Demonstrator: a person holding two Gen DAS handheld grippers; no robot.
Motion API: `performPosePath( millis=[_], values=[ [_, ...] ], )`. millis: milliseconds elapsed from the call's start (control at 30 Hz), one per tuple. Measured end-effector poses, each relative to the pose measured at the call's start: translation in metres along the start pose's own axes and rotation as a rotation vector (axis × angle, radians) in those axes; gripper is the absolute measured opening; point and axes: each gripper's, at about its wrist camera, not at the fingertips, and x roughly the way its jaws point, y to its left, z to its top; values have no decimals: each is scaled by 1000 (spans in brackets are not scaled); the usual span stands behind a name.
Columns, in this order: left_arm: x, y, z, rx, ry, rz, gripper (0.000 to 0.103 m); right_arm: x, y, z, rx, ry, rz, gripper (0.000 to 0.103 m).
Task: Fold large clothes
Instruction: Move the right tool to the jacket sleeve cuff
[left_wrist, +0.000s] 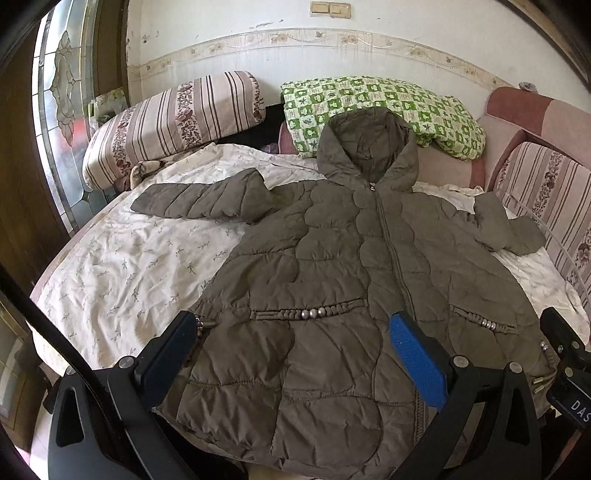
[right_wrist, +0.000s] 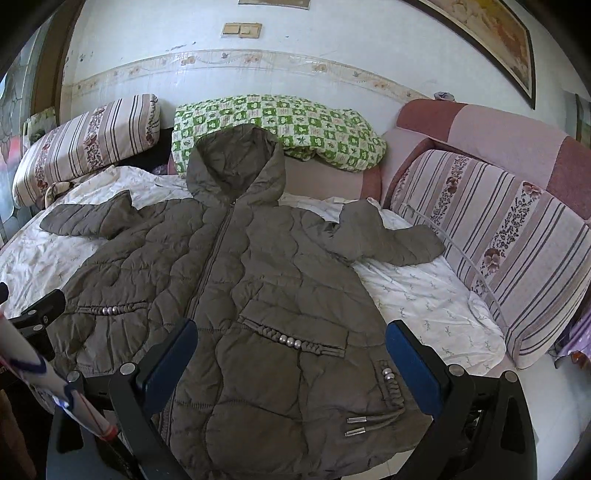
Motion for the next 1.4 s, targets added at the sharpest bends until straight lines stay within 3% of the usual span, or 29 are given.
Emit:
performPosePath(
  millis=[767, 1167, 1400],
  values=[
    [13, 3, -3, 7, 22, -3, 103, 19, 8, -1, -29, 41, 21, 103],
    [36, -16, 57, 32, -75, -5, 103, 38, -28, 21, 2, 19, -86, 103],
    [72, -38, 93, 39, -114, -9, 103, 52, -40, 29, 4, 22, -128, 103]
  ],
)
